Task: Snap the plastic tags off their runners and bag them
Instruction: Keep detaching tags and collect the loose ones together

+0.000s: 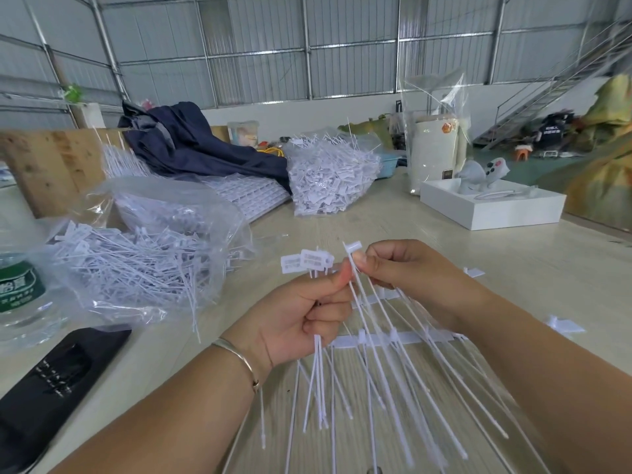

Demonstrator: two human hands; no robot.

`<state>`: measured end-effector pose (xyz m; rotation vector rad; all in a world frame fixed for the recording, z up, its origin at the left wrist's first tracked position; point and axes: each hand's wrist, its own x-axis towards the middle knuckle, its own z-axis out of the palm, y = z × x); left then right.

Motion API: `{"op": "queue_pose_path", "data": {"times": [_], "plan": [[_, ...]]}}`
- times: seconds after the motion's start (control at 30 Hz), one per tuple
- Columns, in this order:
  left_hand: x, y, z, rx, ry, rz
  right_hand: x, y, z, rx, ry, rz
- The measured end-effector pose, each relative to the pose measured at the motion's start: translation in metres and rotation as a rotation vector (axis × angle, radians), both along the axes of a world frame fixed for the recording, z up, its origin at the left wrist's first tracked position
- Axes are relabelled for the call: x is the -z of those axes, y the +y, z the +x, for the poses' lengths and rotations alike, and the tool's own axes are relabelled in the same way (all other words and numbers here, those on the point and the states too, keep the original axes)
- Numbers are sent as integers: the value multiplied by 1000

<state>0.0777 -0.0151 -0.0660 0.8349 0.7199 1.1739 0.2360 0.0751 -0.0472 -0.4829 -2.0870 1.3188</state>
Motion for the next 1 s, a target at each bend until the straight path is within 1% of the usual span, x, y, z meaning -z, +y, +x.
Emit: {"op": "queue_pose_path", "data": {"times": [0.07, 0.13, 0.2, 0.3, 0.43, 0.57, 0.67, 0.8, 0.9, 1.0], "plan": [[-2, 1, 1, 7, -17, 20, -2, -1, 0, -14, 37, -12], [-6, 1, -1, -17, -38, 41, -3, 0, 0, 22, 72, -14], [-8, 2, -2, -82, -17, 29, -3, 3, 0, 112, 92, 16], [-5, 5, -5, -215, 3, -43, 0, 11, 2, 211, 118, 37], [-1, 7, -8, -308, 60, -38, 4, 21, 6, 236, 121, 11], [2, 8, -13, -457, 113, -71, 3, 25, 7, 226, 126, -27], [1, 8, -15, -480, 98, -79, 2, 24, 6, 234, 113, -29], [0, 7, -11, -446, 74, -113, 2, 24, 5, 248, 110, -44], [3, 9, -7, -454, 121, -133, 3, 24, 5, 239, 106, -38], [4, 10, -7, -440, 136, -111, 4, 22, 6, 213, 92, -7]]}}
